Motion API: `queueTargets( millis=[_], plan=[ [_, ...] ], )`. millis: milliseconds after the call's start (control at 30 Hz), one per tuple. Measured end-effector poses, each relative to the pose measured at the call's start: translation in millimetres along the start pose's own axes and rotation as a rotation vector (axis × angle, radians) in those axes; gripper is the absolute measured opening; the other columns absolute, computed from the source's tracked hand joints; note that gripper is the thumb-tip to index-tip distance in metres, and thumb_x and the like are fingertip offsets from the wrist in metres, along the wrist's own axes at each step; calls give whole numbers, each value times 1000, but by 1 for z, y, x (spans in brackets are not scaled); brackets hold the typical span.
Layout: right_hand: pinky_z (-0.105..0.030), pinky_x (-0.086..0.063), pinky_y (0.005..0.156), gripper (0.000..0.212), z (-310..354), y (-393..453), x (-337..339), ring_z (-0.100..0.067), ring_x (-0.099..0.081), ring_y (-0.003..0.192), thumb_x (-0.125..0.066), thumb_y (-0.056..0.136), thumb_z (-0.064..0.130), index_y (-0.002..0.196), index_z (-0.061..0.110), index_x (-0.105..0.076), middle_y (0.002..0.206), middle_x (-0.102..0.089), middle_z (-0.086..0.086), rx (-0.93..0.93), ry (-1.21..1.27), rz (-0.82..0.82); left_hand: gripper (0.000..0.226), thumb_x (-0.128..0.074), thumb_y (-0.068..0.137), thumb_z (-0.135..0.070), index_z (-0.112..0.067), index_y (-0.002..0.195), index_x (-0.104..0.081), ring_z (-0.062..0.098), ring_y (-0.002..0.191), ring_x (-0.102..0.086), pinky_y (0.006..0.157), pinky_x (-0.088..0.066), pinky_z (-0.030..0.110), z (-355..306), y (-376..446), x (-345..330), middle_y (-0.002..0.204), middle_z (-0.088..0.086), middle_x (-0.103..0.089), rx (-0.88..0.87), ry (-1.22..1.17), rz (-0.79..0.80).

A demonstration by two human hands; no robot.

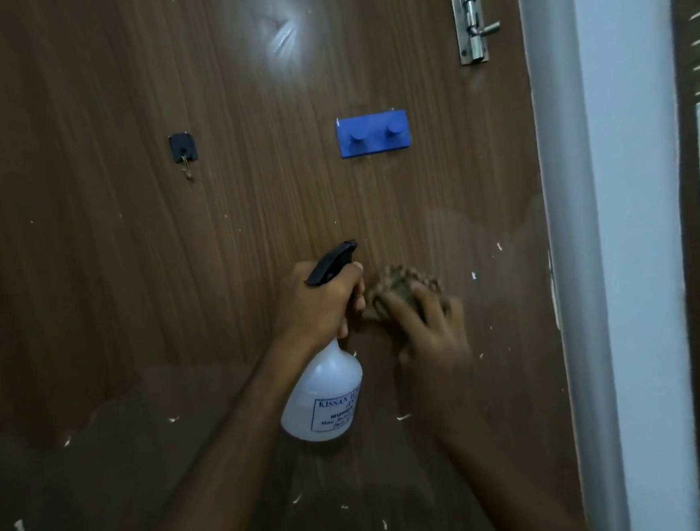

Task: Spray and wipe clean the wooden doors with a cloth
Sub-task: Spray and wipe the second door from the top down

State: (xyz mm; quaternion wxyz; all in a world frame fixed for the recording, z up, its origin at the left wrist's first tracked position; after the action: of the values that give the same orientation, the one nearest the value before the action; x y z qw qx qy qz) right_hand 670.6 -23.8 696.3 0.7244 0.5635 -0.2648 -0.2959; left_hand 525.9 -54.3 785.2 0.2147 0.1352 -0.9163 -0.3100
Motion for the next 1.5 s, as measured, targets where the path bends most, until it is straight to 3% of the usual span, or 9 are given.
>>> queueTargets(
  millis=[133, 267, 467, 700, 833, 900, 1100, 1333, 1500],
  plan=[
    [-41, -55, 72, 50, -18, 47, 4, -29, -53, 111, -46, 88, 8, 126, 26, -73, 134, -63, -3, -59, 17, 22, 34, -62, 104, -24, -5, 77, -71, 19, 41, -50, 45, -40, 27, -6, 4, -17, 67, 10, -69, 28, 23, 24],
    [-38, -53, 73, 59, -33, 115, 12, -28, -51, 113, -51, 83, -8, 127, 25, -71, 138, -60, -2, -64, -8, -39, 33, -63, 104, -24, -5, 78, -70, 16, 39, -49, 42, -39, 26, -14, 3, -33, 65, 7, -68, 37, 22, -9],
    [-42, -57, 73, 48, -60, 3, 19, -31, -56, 112, -48, 86, 7, 122, 22, -75, 134, -64, -8, 54, 26, -10, 34, -61, 105, -22, -5, 77, -70, 18, 39, -48, 42, -38, 26, -16, 3, -59, 64, 7, -68, 40, 17, -51],
    [-36, -54, 72, 52, -78, 116, 25, -31, -51, 116, -55, 84, -7, 124, 22, -72, 138, -61, -7, 15, 99, -73, 33, -64, 104, -24, -8, 75, -70, 16, 38, -49, 42, -39, 27, -21, 11, -89, 62, 5, -68, 62, 51, -113],
    [-45, -58, 73, 42, -93, 50, 29, -33, -55, 117, -46, 92, 14, 123, 21, -74, 137, -62, -9, 41, 120, -74, 35, -63, 104, -24, -7, 74, -71, 19, 39, -51, 44, -40, 26, -24, 14, -102, 63, 6, -69, 36, 79, -111],
    [-48, -58, 73, 45, -107, 21, 31, -33, -57, 114, -47, 89, 7, 122, 21, -74, 135, -63, -8, 66, 110, -62, 37, -61, 104, -23, -7, 72, -70, 19, 40, -51, 45, -40, 27, -28, 15, -110, 63, 8, -69, 15, 99, -101],
    [-44, -56, 78, 62, -130, 124, 40, -30, -48, 120, -50, 80, -13, 127, 22, -71, 141, -60, -5, -28, 105, -74, 31, -62, 104, -22, -8, 77, -69, 12, 39, -50, 43, -40, 24, -45, 19, -132, 67, 9, -69, 17, 99, -89],
    [-49, -58, 76, 52, -157, 33, 48, -34, -55, 114, -44, 86, 3, 124, 20, -75, 135, -64, -9, 24, 105, -75, 32, -62, 102, -21, -6, 75, -70, 18, 40, -52, 44, -41, 26, -54, 19, -152, 67, 13, -70, -10, 96, -80],
    [-46, -57, 74, 55, -178, 119, 54, -32, -51, 119, -40, 87, 1, 125, 24, -73, 139, -61, -4, -61, 113, -90, 31, -63, 103, -25, -9, 77, -71, 17, 41, -55, 44, -42, 25, -59, 22, -168, 67, 9, -72, -21, 148, -71]
  ],
)
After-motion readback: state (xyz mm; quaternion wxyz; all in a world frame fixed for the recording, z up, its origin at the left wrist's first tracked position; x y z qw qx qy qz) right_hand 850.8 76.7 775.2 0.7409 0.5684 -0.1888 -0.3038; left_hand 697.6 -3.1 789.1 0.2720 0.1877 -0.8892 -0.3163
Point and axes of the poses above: each hand's wrist, its own y-axis towards the middle knuckle, its own x-axis out of the back of the hand, z = x × y, the point moved 6 cm from there along y, towards the middle knuckle
